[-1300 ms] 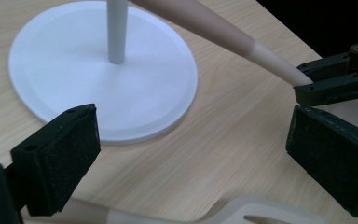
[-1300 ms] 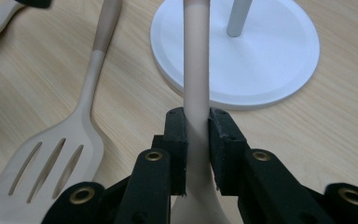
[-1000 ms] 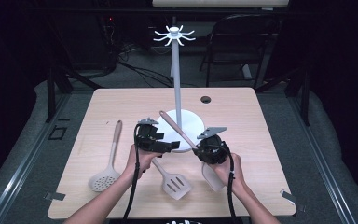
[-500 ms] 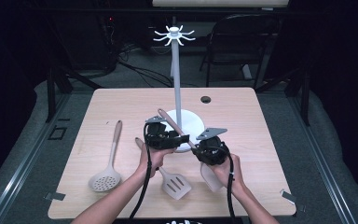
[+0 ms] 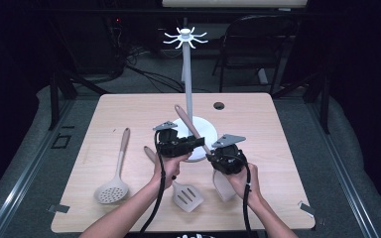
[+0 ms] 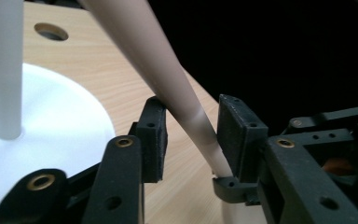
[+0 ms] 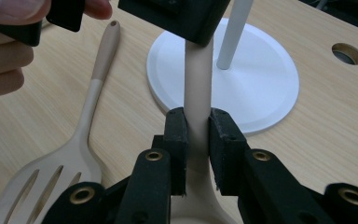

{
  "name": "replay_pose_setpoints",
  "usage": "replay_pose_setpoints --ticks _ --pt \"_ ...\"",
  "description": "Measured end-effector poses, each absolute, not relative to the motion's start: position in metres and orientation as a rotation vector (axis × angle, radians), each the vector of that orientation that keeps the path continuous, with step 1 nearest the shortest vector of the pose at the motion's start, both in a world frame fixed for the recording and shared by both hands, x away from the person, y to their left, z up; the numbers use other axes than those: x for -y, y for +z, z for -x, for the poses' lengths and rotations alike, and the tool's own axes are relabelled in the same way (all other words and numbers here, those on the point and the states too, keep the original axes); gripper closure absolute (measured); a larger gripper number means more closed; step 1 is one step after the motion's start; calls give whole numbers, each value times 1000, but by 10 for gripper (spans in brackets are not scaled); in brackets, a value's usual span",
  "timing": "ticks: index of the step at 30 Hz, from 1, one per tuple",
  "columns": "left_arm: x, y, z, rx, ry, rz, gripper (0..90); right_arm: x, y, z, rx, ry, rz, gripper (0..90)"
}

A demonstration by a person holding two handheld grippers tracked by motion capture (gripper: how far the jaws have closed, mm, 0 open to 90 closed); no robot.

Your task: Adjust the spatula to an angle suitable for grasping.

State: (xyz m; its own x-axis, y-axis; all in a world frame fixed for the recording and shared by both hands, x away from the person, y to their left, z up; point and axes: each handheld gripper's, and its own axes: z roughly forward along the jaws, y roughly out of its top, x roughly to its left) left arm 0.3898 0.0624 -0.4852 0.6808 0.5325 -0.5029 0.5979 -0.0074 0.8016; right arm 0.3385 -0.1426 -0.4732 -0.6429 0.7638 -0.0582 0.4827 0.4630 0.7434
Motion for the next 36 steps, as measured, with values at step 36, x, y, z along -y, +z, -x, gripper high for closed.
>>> replay_pose_setpoints --ticks 36 --pt "-38 -454 -390 -726 24 -1706 776 171 -462 -339 -2247 1152 -1069 566"
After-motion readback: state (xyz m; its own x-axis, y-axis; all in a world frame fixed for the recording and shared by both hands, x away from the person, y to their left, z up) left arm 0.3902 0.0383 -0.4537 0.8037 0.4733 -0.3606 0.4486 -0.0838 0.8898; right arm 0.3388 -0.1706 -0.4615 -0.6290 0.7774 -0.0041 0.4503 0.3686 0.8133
